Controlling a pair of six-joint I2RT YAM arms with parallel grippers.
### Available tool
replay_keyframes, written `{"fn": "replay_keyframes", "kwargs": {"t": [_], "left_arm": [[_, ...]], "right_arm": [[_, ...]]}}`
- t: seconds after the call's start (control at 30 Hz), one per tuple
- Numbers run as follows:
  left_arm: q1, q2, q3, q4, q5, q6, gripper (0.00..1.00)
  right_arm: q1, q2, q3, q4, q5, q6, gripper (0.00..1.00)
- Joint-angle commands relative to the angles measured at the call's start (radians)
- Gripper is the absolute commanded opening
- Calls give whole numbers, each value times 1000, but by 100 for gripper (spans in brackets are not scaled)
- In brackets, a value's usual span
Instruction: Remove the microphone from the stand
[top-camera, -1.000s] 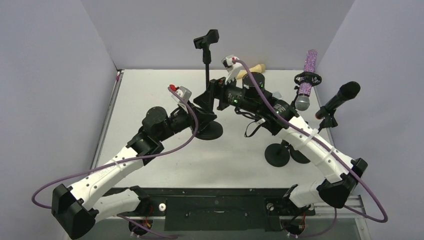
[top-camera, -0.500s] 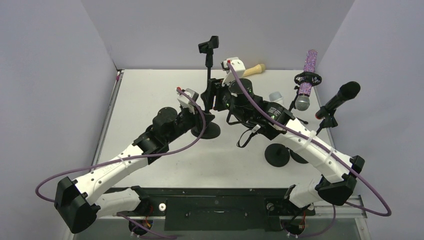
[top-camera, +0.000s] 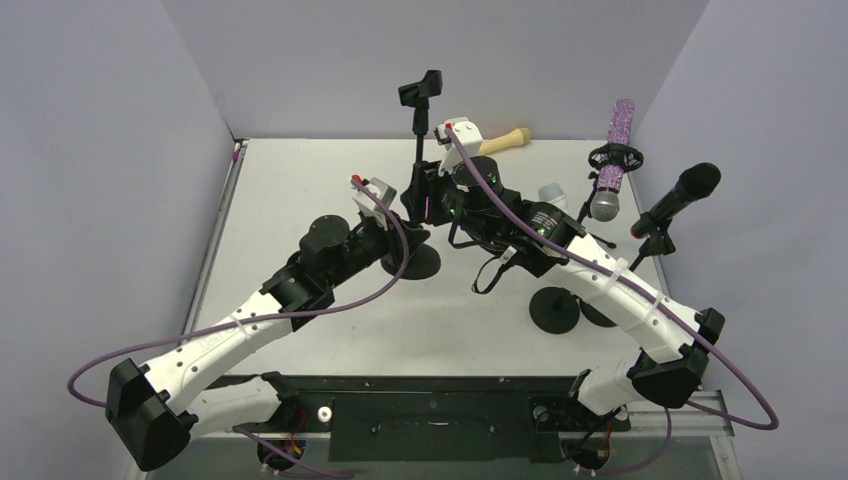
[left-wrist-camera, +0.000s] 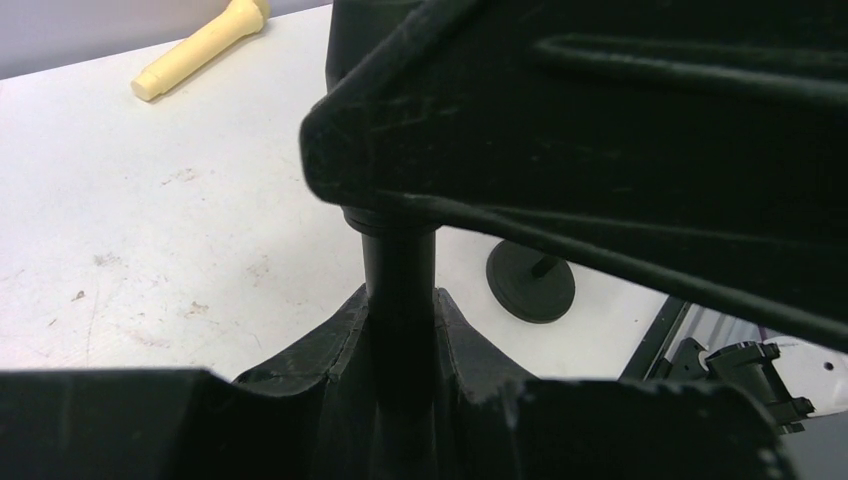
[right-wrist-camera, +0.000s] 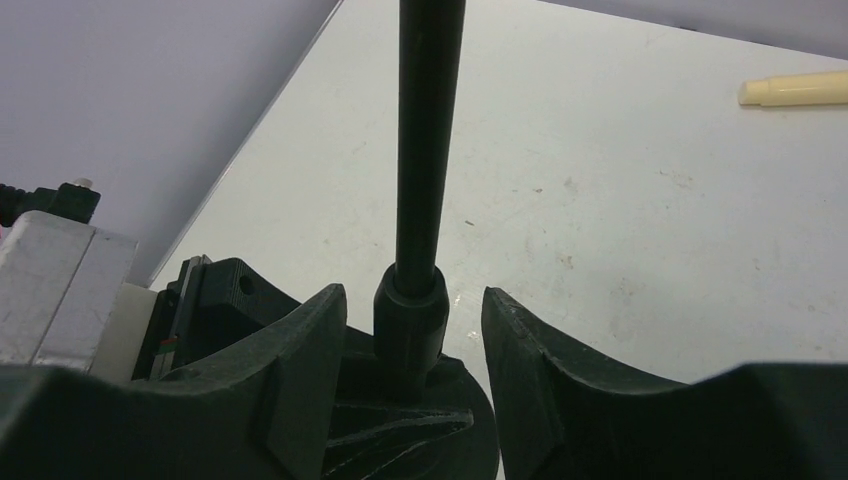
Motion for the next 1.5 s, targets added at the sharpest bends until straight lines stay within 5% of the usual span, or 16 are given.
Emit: {"fn": "replay_keyframes", "kwargs": {"t": [0.0, 0.13, 0.37, 0.6, 0.73, 0.83, 0.93, 1.0, 1.17, 1.47], "left_arm": [[-4, -46, 55, 120, 68, 16, 0], [-4, -52, 50, 132, 84, 11, 0], [-1, -90, 32, 178, 182, -29, 0], [12, -150, 33, 244, 418, -146, 0], [13, -152, 36, 302, 507, -208, 0], [13, -150, 48, 266, 457, -189, 0], [9, -145, 76, 128, 305, -106, 0], [-2, -137, 93, 67, 192, -66, 0], [-43, -107, 104, 27, -44, 11, 0], [-131, -47, 125, 43, -160, 106, 0]], "right_arm": [[-15, -6, 12, 21, -54, -17, 48], [-26, -11, 4, 34, -102, -13, 39], [-99, -35, -14, 57, -328, -64, 0], [-264, -144, -179, 342, -977, -81, 0], [-277, -139, -184, 408, -1118, -59, 0], [-278, -132, -167, 357, -1039, -63, 8], [-261, -140, -141, 246, -840, -87, 51], [-214, -147, -108, 137, -635, -119, 65], [-75, -129, -43, -13, -181, -78, 70], [-30, -63, 2, -22, -13, 0, 60]]}}
